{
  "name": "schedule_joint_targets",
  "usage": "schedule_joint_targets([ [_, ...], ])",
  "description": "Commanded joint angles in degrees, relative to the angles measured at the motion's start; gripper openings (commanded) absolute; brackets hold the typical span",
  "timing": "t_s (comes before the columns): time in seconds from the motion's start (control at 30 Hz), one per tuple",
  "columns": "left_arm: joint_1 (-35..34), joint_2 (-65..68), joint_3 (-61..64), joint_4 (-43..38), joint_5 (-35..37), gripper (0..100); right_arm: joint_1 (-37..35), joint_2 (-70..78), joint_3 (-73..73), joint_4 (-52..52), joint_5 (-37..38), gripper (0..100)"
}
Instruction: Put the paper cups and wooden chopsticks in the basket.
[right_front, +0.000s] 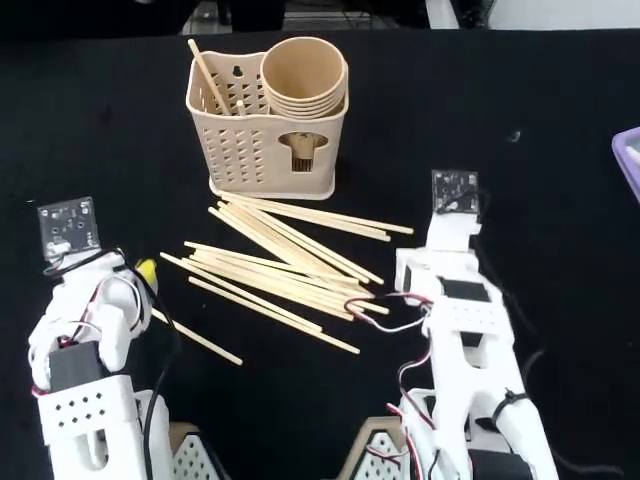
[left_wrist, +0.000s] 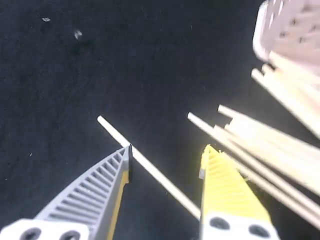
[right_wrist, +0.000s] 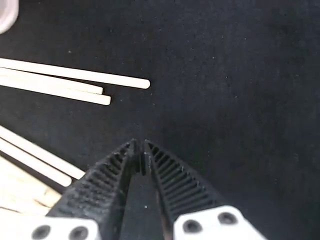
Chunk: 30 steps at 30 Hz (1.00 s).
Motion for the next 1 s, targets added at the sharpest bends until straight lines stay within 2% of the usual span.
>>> schedule_joint_targets([
  [0.0, 0.66, 2.46, -1.54, 1.05, -4.04, 24, 0.70, -2.33, 0.22, -3.69, 0.70, 1.5],
  [0.13, 0.75, 10.64, -2.86, -1.49, 1.05, 24, 0.44, -2.24, 0.40, -4.22, 0.70, 1.5],
  [0.43, 3.47, 35.25, -14.90, 3.16, 6.95, 24, 0.44, -2.24, 1.89, -6.68, 0.70, 1.5],
  [0.63, 3.82, 45.98, -19.03, 2.90, 7.21, 24, 0.44, -2.24, 1.89, -6.68, 0.70, 1.5],
  [0.8, 3.47, 53.54, -19.47, -3.87, 7.21, 24, 0.44, -2.24, 1.89, -6.68, 0.70, 1.5],
  [0.97, 3.56, 58.64, -21.58, -5.01, 7.30, 23, 0.44, -2.24, 1.89, -6.68, 0.70, 1.5],
])
